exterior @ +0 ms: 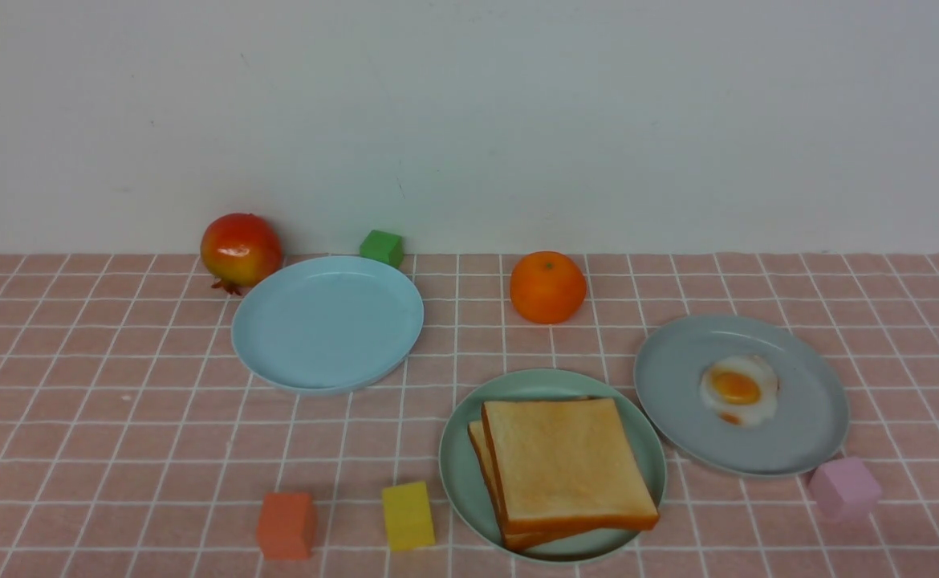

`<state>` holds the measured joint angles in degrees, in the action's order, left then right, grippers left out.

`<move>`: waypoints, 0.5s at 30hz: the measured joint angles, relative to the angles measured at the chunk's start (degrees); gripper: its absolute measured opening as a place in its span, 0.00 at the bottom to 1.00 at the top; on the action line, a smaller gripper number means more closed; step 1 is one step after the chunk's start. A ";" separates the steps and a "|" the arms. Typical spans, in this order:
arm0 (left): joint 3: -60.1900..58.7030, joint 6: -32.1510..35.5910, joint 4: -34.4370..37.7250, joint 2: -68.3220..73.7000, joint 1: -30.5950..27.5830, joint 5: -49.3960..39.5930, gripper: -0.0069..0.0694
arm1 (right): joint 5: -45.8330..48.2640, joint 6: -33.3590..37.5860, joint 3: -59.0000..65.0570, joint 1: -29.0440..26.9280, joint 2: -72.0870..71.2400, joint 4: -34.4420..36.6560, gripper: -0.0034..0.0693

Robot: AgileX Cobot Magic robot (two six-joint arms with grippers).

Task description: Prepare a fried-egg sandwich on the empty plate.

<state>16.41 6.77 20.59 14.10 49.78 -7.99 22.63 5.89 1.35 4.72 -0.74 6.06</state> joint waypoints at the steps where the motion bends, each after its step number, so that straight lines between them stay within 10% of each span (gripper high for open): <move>1: 0.00 0.00 0.00 0.00 0.00 0.00 0.11 | 0.00 0.02 0.00 0.00 0.00 0.00 0.07; 9: 0.00 -0.64 -3.66 -0.31 -3.35 2.44 0.11 | 0.00 0.02 0.00 0.00 0.00 0.00 0.08; 15: -3.72 -5.36 -8.24 -4.18 -21.29 4.30 0.11 | 0.00 0.02 0.00 0.00 0.00 0.00 0.09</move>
<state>12.69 1.42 12.35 9.92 28.49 -3.69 22.63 5.91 1.35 4.72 -0.74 6.06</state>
